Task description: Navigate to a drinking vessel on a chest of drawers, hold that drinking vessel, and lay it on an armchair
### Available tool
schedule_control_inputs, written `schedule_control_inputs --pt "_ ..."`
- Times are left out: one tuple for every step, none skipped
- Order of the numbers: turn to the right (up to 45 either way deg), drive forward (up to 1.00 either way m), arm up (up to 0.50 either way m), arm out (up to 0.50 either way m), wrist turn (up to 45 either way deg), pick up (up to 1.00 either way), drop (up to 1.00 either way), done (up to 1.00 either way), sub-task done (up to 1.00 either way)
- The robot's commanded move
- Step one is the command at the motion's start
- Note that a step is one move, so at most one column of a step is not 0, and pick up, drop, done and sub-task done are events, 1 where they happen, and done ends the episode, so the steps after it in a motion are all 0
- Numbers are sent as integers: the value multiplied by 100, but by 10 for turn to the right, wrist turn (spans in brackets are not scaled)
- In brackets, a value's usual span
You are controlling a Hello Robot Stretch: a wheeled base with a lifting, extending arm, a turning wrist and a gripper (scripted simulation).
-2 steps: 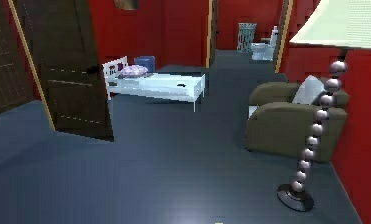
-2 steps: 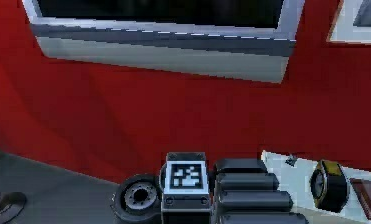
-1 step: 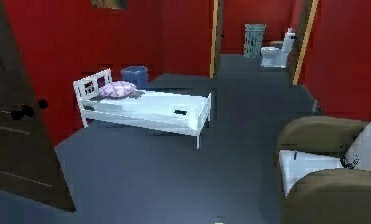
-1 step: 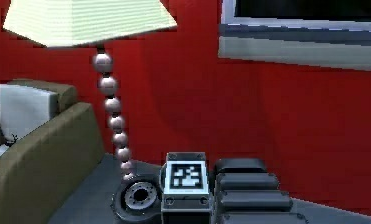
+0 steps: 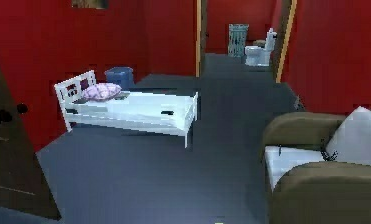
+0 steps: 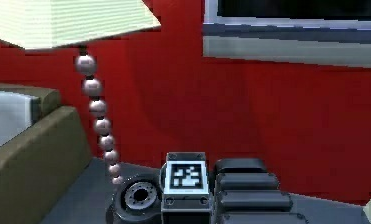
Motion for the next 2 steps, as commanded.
schedule_control_inputs --pt "0 20 0 0 0 0 0 0 0" --pt "30 0 0 0 0 0 0 0 0"
